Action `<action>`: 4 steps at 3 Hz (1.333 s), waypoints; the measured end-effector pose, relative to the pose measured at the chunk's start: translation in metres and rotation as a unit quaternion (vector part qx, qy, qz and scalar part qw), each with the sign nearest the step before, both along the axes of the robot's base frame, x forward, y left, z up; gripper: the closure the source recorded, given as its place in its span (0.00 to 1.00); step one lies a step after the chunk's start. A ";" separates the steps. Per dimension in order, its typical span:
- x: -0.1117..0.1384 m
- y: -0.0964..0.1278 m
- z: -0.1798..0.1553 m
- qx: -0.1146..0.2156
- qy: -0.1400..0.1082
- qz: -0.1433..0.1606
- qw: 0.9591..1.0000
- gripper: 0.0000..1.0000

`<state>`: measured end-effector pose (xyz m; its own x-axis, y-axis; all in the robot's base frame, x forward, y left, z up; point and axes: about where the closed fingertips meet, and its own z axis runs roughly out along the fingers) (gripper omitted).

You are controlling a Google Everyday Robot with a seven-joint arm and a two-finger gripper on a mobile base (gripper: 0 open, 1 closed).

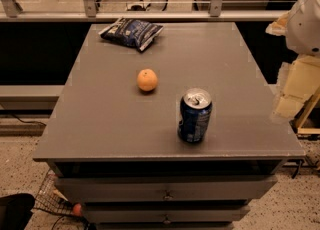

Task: Pick blue chip bag

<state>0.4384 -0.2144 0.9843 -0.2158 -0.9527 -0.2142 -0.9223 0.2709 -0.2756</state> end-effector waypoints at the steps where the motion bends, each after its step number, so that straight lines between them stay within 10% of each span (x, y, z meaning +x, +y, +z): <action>1: 0.000 0.000 0.000 0.000 0.000 0.000 1.000 0.00; 2: 0.024 -0.004 0.007 0.025 -0.035 -0.021 0.999 0.00; 3: 0.077 -0.012 0.021 0.079 -0.108 -0.059 0.989 0.00; 4: 0.132 -0.014 0.040 0.135 -0.181 -0.079 0.971 0.00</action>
Offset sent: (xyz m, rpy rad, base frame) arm 0.0853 -0.0187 0.0223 0.1813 -0.2371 -0.1510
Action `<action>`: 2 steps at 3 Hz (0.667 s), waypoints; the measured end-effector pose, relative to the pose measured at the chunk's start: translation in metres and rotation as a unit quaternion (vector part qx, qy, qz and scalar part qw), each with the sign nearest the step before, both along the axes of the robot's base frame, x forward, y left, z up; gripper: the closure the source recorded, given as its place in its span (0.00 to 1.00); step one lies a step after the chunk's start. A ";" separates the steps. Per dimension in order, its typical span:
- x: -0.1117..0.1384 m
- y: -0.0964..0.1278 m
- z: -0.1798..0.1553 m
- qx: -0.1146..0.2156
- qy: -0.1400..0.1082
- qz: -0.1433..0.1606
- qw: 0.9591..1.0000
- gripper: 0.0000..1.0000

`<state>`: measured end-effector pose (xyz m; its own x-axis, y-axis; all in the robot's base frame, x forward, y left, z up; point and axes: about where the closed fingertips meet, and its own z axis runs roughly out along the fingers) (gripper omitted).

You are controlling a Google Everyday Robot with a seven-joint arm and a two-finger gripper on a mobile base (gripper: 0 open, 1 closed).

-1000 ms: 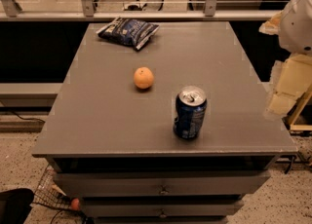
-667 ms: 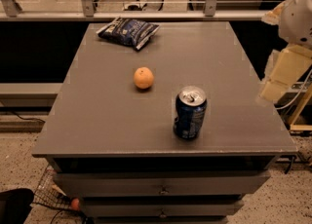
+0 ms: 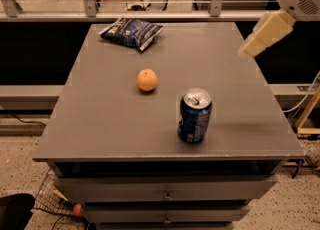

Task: Pick blue chip bag

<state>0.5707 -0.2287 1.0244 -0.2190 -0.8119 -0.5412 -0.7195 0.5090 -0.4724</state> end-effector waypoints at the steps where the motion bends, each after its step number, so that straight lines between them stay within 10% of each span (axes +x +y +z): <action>1: 0.055 0.012 0.017 0.055 -0.056 -0.005 0.997 0.00; 2: 0.057 0.015 0.017 0.058 -0.060 -0.005 0.997 0.00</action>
Offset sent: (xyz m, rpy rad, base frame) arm 0.0470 0.0108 0.0134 0.0962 -0.0931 -0.0075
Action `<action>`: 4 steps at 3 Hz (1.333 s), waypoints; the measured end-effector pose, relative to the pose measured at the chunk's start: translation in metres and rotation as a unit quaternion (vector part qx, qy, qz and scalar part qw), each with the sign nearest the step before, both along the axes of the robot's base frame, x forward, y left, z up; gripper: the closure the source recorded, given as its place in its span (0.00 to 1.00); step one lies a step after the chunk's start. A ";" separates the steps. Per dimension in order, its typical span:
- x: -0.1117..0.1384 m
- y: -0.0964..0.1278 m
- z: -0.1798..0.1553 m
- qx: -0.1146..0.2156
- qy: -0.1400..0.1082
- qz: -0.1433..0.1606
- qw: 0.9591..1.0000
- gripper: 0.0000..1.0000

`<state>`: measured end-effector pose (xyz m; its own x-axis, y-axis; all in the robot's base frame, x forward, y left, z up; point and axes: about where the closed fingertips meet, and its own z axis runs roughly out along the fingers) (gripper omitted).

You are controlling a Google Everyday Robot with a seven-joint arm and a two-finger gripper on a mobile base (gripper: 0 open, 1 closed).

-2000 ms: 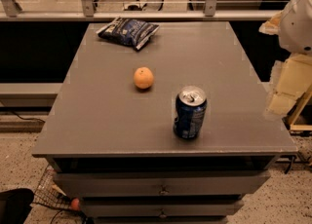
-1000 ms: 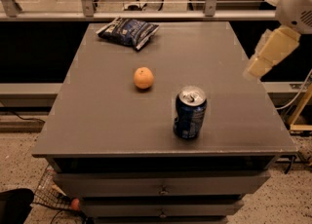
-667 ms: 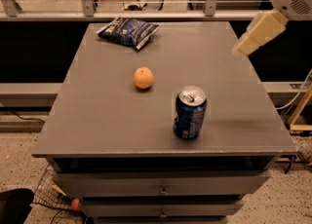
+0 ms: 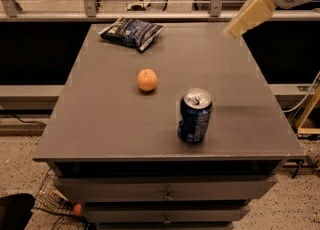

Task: Pick blue chip bag

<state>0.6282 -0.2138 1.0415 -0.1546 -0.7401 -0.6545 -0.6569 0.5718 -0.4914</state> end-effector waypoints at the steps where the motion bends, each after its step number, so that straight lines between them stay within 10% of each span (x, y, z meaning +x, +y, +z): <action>1: 0.042 0.022 -0.006 0.021 -0.015 0.014 1.000 0.00; 4: 0.173 0.135 -0.053 0.104 -0.010 0.080 0.991 0.00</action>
Offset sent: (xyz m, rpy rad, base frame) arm 0.1915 0.1109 -0.0341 0.2212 -0.0766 0.1504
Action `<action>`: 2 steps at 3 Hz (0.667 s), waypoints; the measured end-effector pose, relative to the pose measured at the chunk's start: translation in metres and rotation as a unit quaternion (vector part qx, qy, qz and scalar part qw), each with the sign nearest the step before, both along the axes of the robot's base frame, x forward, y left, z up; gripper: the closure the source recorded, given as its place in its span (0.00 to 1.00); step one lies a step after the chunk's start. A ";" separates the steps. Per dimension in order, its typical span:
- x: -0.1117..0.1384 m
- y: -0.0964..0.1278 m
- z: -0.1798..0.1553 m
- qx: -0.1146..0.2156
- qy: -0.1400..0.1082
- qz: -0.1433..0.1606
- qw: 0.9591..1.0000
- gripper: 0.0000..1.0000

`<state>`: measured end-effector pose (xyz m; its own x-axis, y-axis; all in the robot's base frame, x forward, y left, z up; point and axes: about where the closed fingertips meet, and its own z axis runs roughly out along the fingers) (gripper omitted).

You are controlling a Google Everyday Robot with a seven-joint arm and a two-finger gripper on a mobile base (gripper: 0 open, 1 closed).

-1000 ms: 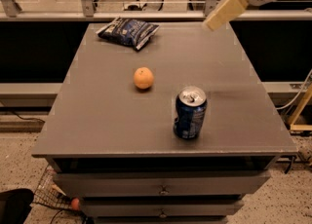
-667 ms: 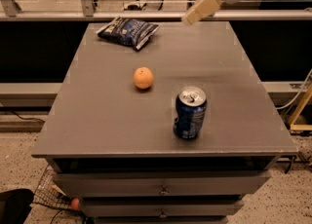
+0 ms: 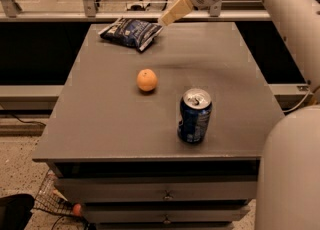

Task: Pick blue chip bag

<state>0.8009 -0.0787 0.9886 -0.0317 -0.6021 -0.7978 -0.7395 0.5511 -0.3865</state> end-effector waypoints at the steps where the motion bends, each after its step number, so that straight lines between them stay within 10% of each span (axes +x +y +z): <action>1: 0.010 0.034 -0.014 -0.007 0.014 -0.004 1.000 0.00; 2: 0.013 0.065 -0.048 -0.035 0.050 -0.019 0.998 0.00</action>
Offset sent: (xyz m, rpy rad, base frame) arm 0.0112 0.0904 -0.0750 -0.1520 0.1671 -0.0946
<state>0.8141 -0.0140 0.9410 -0.1331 -0.6534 -0.7452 -0.7549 0.5540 -0.3509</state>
